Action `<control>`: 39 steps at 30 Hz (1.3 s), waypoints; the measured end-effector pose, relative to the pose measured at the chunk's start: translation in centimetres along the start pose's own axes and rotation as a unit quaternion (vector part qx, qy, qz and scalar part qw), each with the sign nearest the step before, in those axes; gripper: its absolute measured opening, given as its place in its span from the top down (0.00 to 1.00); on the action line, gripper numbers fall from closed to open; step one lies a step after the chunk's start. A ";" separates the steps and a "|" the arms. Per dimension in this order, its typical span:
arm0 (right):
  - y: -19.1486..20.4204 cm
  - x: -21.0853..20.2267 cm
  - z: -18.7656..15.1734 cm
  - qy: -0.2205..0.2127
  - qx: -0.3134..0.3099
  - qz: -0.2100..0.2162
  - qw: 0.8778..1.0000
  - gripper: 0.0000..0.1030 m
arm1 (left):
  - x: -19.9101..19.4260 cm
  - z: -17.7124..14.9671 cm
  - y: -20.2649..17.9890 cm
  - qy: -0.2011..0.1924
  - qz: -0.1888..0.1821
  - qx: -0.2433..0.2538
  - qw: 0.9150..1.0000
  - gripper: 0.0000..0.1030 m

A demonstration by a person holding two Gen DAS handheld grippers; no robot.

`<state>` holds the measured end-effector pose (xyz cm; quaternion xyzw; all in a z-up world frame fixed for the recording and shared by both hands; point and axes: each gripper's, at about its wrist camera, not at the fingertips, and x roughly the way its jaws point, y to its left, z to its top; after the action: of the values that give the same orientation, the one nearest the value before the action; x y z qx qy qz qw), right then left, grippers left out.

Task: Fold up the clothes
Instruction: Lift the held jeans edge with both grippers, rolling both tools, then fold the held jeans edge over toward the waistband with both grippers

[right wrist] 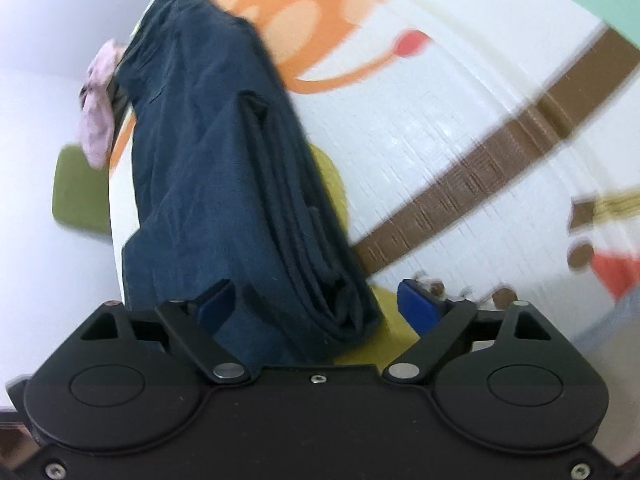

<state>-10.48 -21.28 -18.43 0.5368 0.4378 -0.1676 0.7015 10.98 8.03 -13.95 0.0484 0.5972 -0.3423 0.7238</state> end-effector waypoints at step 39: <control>3.3 -0.9 -0.7 0.118 -0.103 -0.072 0.985 0.76 | 2.2 -1.8 1.1 0.143 -0.057 -0.047 0.987 0.64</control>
<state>-8.94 -19.62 -15.71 0.4449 0.5698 -0.1072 0.6826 10.17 8.78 -16.77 0.0288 0.7113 -0.3443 0.6121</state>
